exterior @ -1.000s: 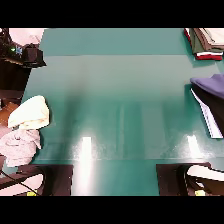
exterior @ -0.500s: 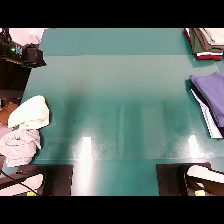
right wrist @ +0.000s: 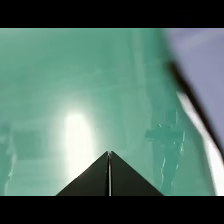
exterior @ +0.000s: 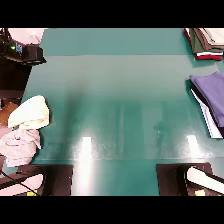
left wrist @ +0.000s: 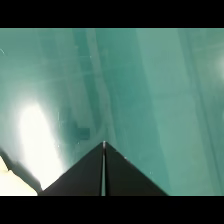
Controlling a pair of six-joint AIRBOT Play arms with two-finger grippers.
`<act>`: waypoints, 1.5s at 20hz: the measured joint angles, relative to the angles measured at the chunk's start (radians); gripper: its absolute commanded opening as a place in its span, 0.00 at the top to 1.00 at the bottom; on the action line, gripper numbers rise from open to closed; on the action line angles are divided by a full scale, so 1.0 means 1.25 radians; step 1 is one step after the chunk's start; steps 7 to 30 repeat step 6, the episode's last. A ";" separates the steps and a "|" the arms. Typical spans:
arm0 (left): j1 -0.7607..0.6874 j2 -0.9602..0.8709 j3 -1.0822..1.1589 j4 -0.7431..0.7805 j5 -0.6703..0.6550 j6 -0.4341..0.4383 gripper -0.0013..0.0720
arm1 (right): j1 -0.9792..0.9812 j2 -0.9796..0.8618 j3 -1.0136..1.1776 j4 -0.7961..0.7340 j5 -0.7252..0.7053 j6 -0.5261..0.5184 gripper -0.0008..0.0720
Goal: Fold the shirts.
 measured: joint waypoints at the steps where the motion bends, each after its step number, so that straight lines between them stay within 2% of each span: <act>1: 0.000 0.000 0.000 0.000 0.002 0.000 0.95 | 0.029 0.003 0.000 0.002 -0.002 0.000 0.97; 6: 0.000 0.000 0.000 0.000 0.009 -0.001 0.95 | 0.137 0.008 0.000 0.005 -0.012 0.000 0.97; 30: 0.000 0.000 0.000 0.000 0.009 -0.001 0.95 | 0.137 0.008 0.000 0.005 -0.012 0.000 0.97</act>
